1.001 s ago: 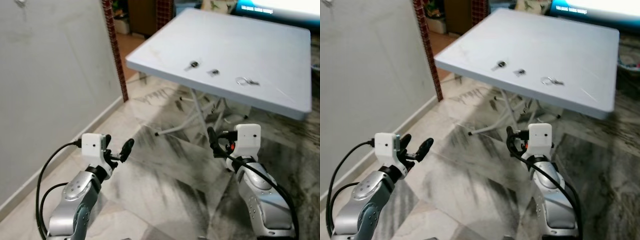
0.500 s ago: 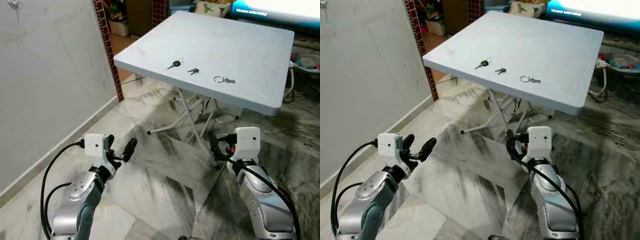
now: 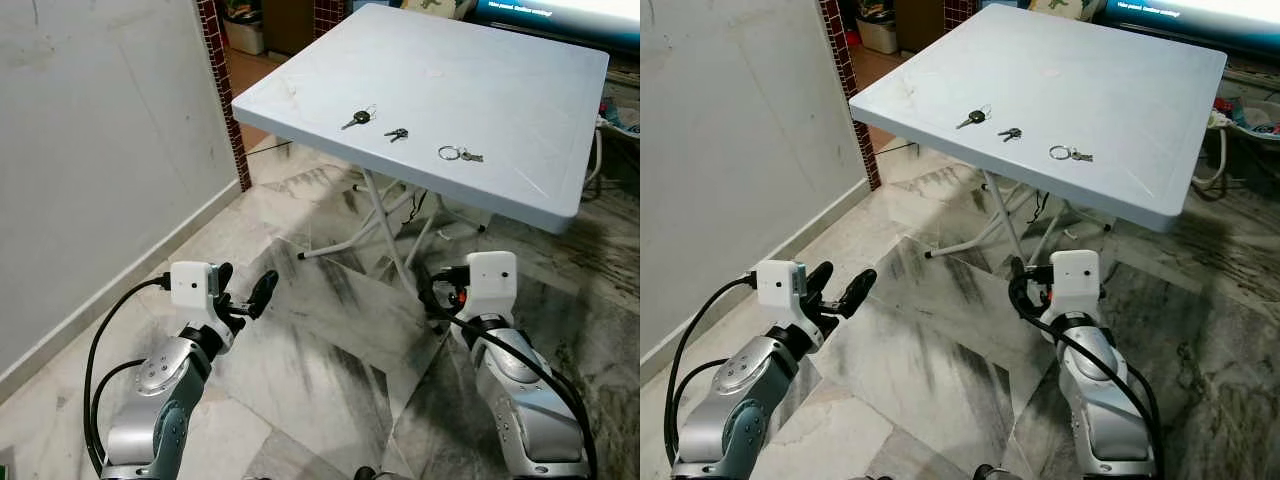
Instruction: Hang keys on a hook
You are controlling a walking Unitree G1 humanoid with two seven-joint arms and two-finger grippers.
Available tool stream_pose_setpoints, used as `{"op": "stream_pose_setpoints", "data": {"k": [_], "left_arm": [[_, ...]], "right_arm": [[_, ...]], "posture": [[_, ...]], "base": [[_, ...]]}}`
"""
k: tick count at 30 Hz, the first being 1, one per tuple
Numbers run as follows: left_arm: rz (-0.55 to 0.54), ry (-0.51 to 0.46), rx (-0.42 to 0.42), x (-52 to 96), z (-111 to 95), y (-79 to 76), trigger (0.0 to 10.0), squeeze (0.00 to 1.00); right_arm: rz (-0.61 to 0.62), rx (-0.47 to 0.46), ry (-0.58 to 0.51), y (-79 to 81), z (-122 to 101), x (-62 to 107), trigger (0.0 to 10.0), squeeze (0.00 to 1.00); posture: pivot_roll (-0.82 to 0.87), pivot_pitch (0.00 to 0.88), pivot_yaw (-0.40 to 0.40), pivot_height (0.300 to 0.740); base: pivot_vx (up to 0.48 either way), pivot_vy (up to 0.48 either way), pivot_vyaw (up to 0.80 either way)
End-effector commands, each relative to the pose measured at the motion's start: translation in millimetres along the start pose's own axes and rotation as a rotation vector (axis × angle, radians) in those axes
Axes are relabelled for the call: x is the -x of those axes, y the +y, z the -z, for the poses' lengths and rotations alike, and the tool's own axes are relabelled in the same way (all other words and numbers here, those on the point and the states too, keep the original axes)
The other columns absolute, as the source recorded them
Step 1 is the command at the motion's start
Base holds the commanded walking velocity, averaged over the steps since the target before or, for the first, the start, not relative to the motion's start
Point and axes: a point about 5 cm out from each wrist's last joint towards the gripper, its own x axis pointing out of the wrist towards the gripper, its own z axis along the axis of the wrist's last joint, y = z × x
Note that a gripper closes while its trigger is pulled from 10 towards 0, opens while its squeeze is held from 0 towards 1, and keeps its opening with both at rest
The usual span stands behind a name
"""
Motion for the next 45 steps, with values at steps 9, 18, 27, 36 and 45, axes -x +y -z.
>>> {"op": "stream_pose_setpoints", "data": {"k": [9,18,27,36,45], "left_arm": [[0.005,0.004,-0.009,1.7,-0.3,1.2,10.0,0.00],[0.010,0.015,-0.012,2.4,1.6,0.2,10.0,0.00],[0.011,0.020,-0.013,2.6,2.8,-0.2,10.0,0.00],[0.010,0.025,-0.020,3.1,2.3,0.7,10.0,0.00],[-0.005,0.029,-0.017,3.2,3.6,2.3,10.0,0.00]], "right_arm": [[-0.003,0.017,-0.021,1.5,-3.5,2.4,10.0,0.00],[-0.004,0.014,-0.019,3.4,-2.8,2.7,10.0,0.00],[-0.006,0.017,-0.015,4.1,-1.3,3.1,10.0,0.00],[-0.006,0.014,-0.011,6.2,-0.7,2.1,10.0,0.00],[-0.013,0.019,-0.018,6.6,-1.1,2.4,10.0,0.00]], "posture": [[-0.11,0.137,0.029,0.740],[-0.10,0.134,0.033,0.740],[-0.10,0.134,0.033,0.740],[-0.10,0.130,0.034,0.740],[-0.10,0.126,0.033,0.740]], "base": [[0.398,0.000,0.00],[0.393,0.000,-0.11],[0.385,0.000,-0.59],[0.381,0.000,-0.63],[0.110,0.245,-0.18]]}}
